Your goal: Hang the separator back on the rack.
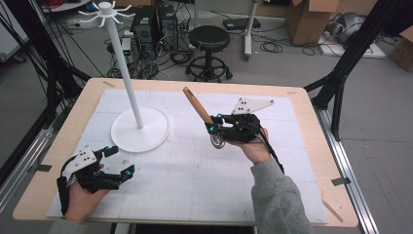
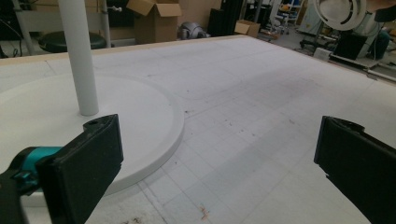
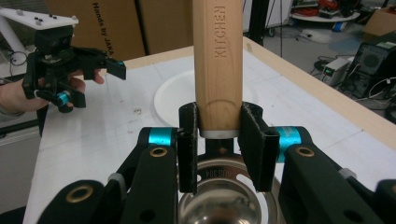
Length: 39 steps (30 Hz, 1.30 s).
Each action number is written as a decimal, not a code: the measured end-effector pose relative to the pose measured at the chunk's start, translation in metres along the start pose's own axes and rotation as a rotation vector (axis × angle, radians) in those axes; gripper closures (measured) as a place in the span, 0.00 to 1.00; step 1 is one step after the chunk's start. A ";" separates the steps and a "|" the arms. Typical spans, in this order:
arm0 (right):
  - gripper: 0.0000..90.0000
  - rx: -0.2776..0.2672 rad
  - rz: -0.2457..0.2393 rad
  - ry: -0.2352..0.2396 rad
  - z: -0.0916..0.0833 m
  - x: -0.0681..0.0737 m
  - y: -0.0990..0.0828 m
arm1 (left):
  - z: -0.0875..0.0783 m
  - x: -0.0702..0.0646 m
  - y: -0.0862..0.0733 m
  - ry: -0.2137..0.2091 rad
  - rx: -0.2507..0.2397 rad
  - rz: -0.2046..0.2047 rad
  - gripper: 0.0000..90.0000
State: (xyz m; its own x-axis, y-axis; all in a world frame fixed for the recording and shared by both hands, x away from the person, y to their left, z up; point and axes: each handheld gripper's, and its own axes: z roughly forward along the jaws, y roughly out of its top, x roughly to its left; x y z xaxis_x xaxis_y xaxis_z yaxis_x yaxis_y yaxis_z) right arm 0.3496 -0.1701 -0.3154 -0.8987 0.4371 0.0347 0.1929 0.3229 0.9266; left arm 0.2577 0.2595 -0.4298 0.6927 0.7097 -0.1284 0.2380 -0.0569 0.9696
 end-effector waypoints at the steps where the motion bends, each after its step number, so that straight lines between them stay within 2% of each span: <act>1: 0.77 -0.004 -0.002 0.004 0.001 0.000 0.002 | 0.000 0.000 0.000 0.001 -0.002 0.001 0.02; 12: 0.77 -0.024 0.012 -0.006 0.009 0.002 0.020 | 0.001 0.000 -0.001 0.009 0.012 0.005 0.02; 20: 0.77 -0.045 0.011 -0.034 0.013 0.003 0.030 | -0.001 -0.001 -0.001 0.010 0.009 0.005 0.02; 23: 0.77 -0.054 0.020 -0.023 0.013 0.003 0.033 | 0.000 -0.001 -0.001 0.013 0.016 0.005 0.02; 39: 0.77 -0.087 0.003 -0.031 0.023 0.010 0.049 | -0.003 -0.001 -0.002 0.015 0.012 0.002 0.02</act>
State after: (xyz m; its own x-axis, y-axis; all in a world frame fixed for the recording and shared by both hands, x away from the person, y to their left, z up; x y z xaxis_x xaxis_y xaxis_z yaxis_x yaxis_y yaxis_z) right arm 0.3593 -0.1308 -0.2787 -0.8855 0.4639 0.0269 0.1591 0.2482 0.9556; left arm 0.2548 0.2612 -0.4308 0.6832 0.7198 -0.1229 0.2446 -0.0671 0.9673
